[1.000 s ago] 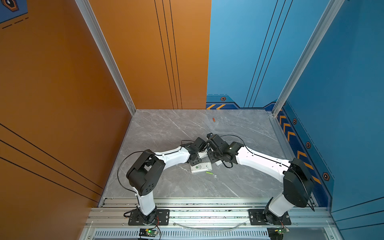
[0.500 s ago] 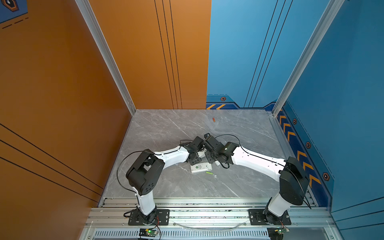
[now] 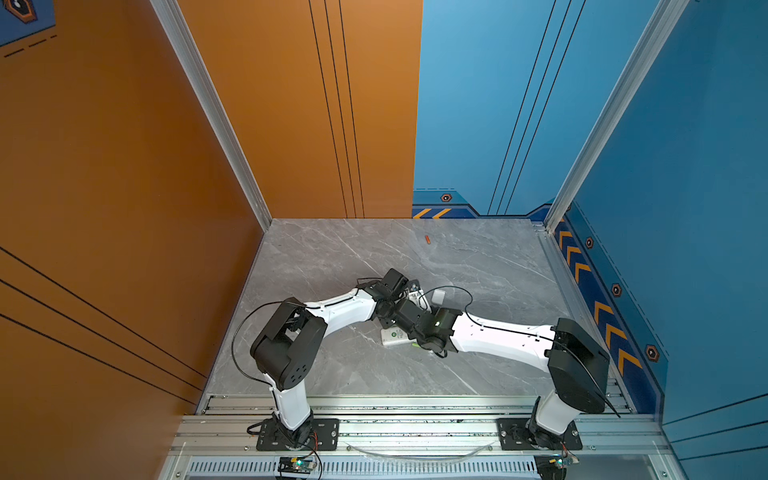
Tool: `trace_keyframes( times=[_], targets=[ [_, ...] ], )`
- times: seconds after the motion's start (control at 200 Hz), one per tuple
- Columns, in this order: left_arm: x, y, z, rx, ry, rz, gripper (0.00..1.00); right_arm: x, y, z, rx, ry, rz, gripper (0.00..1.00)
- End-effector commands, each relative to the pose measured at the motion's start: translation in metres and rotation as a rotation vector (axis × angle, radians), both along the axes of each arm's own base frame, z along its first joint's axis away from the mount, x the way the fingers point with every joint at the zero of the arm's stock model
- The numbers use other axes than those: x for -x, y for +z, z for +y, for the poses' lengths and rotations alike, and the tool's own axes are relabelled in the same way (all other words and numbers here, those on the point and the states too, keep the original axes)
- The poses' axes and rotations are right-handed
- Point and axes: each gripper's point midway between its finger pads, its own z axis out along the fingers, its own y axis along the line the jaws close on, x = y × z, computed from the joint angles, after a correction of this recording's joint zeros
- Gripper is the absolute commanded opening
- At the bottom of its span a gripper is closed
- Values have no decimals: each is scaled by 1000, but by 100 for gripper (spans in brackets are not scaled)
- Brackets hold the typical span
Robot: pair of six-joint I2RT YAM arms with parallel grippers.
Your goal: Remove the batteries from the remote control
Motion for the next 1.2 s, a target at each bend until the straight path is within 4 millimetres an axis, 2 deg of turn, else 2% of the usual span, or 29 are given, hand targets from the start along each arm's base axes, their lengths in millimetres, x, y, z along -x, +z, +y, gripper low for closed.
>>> trace_keyframes(
  times=[0.0,0.1,0.36,0.505,0.576,0.686,0.821,0.976,1.191],
  targets=[
    [17,4,-1,-58,3,41,11,28,-40,-3,322,186,-12,0],
    [21,0,0,-57,14,67,11,32,-49,-8,334,168,-25,0],
    [26,0,0,-28,35,100,11,43,-51,-3,367,152,-105,0],
    [30,0,-3,-1,37,127,11,46,-60,-14,411,97,-168,0],
    [32,-1,-4,4,34,135,11,48,-69,-12,426,89,-173,0],
    [33,1,-6,23,39,146,11,46,-68,-17,445,36,-237,0],
    [36,2,-6,35,43,160,10,45,-61,-21,398,-9,-281,0],
    [36,4,-4,46,54,163,10,44,-35,-28,303,-60,-336,0],
    [34,7,5,43,73,150,10,43,-14,-28,204,-79,-340,0]
  ],
)
